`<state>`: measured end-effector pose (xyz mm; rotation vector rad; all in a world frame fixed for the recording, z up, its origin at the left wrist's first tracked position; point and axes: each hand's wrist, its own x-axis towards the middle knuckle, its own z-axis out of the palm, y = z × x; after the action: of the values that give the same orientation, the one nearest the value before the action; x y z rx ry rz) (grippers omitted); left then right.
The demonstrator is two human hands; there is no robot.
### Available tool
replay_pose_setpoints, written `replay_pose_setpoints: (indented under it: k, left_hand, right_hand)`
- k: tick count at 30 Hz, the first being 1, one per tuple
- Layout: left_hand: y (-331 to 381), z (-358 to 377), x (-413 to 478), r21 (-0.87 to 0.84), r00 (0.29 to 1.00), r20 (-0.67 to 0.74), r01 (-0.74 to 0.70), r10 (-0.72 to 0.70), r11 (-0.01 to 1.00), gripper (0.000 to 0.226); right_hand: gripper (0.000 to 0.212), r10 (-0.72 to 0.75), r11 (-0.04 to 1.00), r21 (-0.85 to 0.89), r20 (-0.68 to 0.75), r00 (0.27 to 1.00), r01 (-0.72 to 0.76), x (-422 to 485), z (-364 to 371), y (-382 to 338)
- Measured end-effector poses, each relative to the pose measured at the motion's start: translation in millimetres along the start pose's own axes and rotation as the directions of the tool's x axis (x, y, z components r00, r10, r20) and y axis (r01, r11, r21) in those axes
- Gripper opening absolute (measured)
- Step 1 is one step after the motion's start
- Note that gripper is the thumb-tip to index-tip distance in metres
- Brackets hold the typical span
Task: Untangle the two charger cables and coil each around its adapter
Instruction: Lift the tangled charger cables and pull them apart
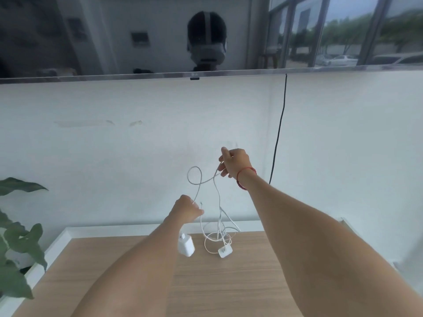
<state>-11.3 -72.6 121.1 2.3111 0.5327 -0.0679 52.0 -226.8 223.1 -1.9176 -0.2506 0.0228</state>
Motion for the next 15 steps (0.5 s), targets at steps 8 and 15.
replay_pose_setpoints:
  k: [8,15]
  left_hand:
    - [23.6,-1.7,-7.7,-0.271,0.993,-0.015,-0.117,0.117,0.955,0.017]
    - [21.3,-7.0,-8.7,-0.292,0.993,-0.053,-0.118,0.108,0.949,0.039]
  right_hand:
    - [0.035,0.089,0.994,-0.082,0.262,0.961,-0.069,-9.4,22.4,9.1]
    - [0.040,0.143,0.987,0.033,0.246,0.959,-0.156,-14.8,25.5,32.0]
